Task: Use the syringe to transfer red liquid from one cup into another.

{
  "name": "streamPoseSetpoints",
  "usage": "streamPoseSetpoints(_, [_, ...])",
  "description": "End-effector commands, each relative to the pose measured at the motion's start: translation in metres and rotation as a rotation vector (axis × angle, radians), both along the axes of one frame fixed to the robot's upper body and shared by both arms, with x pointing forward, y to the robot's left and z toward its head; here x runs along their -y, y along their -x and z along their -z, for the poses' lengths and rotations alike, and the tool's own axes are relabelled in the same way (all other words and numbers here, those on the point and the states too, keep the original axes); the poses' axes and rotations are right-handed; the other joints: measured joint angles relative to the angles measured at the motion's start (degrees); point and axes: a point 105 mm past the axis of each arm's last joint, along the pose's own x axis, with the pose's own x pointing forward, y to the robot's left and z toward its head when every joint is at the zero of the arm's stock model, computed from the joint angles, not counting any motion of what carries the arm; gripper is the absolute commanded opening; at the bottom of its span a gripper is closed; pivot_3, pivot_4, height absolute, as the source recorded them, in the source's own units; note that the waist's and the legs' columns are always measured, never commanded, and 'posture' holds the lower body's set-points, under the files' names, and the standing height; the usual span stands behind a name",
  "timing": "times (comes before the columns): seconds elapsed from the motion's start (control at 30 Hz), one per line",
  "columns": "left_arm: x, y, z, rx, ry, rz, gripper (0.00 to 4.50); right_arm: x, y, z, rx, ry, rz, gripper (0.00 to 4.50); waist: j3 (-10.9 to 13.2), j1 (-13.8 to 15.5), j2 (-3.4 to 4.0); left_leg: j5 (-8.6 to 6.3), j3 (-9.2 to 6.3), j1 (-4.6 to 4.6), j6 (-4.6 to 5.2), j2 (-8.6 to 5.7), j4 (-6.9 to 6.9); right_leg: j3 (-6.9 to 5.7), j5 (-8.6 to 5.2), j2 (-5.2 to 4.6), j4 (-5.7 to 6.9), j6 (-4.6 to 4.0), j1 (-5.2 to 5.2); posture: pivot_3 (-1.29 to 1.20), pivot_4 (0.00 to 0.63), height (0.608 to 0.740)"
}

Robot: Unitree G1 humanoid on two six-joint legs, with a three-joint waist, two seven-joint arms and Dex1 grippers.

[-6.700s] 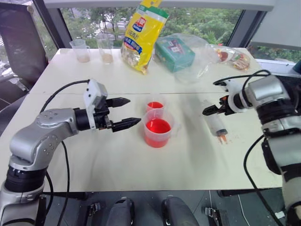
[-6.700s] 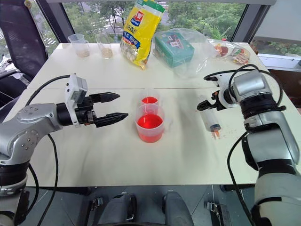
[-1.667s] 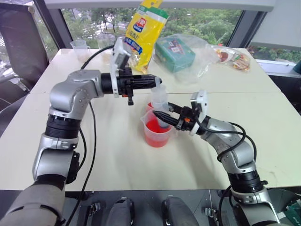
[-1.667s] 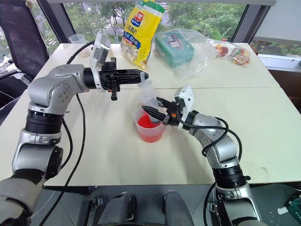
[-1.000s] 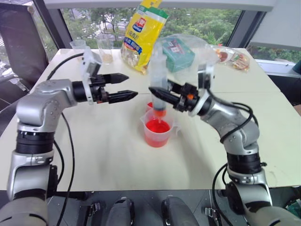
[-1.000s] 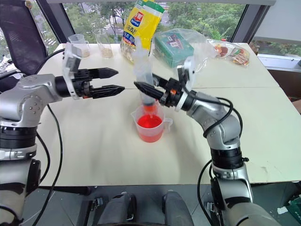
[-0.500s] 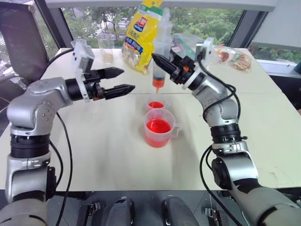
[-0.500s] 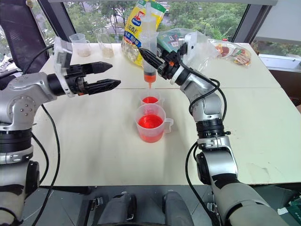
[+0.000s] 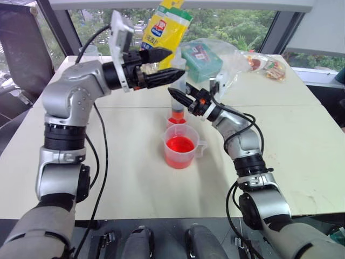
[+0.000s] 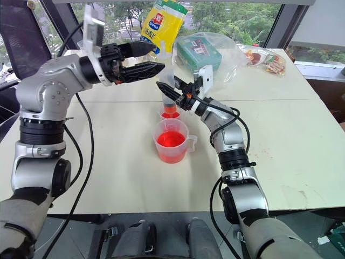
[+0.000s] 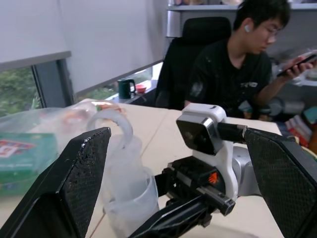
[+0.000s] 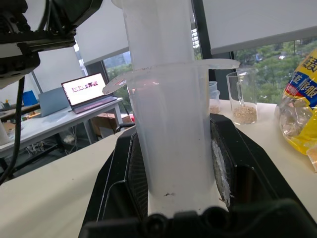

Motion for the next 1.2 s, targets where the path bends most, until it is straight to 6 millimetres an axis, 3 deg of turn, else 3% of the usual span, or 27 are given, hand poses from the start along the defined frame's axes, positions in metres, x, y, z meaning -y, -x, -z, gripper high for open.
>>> streamPoseSetpoints(0.03, [0.006,0.002,-0.010,0.051,-0.011,0.026,4.41,-0.002,0.007,-0.019,0.080,-0.017,-0.010,1.36,0.0,0.0,0.00,0.00,0.00,0.00,0.01,0.00,0.00,0.00,0.00,0.00,0.00,0.00,0.00,0.00,0.150,0.740])
streamPoseSetpoints(0.2, [0.013,-0.006,-0.010,0.046,-0.005,0.031,4.41,-0.004,0.008,-0.019,0.085,-0.003,-0.016,1.36,0.0,0.0,0.00,-0.01,0.00,0.00,0.01,0.00,0.00,0.00,0.00,0.00,0.00,0.00,0.00,0.00,0.150,0.740])
streamPoseSetpoints(0.23, [0.014,-0.008,-0.011,0.045,0.000,0.032,4.18,-0.005,0.008,-0.019,0.087,0.000,-0.018,1.36,0.0,0.0,0.00,-0.01,0.00,0.00,0.01,0.00,0.00,0.00,0.00,-0.01,0.00,0.00,0.00,0.00,0.150,0.740])
streamPoseSetpoints(0.3, [0.017,-0.011,-0.011,0.041,0.009,0.032,3.58,-0.006,0.009,-0.018,0.087,0.003,-0.022,1.36,0.0,0.0,0.00,-0.01,0.00,0.00,0.01,0.00,0.00,-0.01,0.00,0.00,0.00,0.00,0.00,0.00,0.150,0.740])
streamPoseSetpoints(0.5, [0.021,-0.015,-0.010,0.034,0.020,0.041,0.72,-0.007,0.010,-0.017,0.090,0.014,-0.026,1.36,0.0,0.0,0.00,-0.01,0.00,0.00,0.02,0.00,0.00,0.00,0.00,0.01,0.00,0.00,-0.01,0.00,0.150,0.740])
streamPoseSetpoints(0.57, [0.022,-0.018,-0.009,0.031,0.022,0.036,0.04,-0.006,0.010,-0.016,0.092,0.018,-0.026,1.36,0.0,0.0,0.00,-0.01,0.01,0.00,0.03,0.00,0.00,0.00,0.00,0.00,0.00,0.00,-0.01,0.00,0.150,0.740])
streamPoseSetpoints(0.83, [0.023,-0.022,0.008,0.013,-0.027,0.030,0.04,-0.004,0.010,-0.022,0.110,0.023,-0.021,1.36,0.0,0.0,0.00,-0.02,0.01,-0.01,0.03,0.00,0.00,0.00,0.00,0.00,-0.01,0.00,-0.01,0.00,0.150,0.740])
streamPoseSetpoints(1.2, [0.026,-0.024,0.027,-0.029,-0.065,0.040,0.04,0.000,0.018,-0.053,0.160,-0.023,-0.037,1.36,0.0,0.0,0.00,-0.02,0.01,-0.01,0.04,0.00,0.00,0.00,0.00,0.00,0.00,0.00,-0.01,0.00,0.150,0.740])
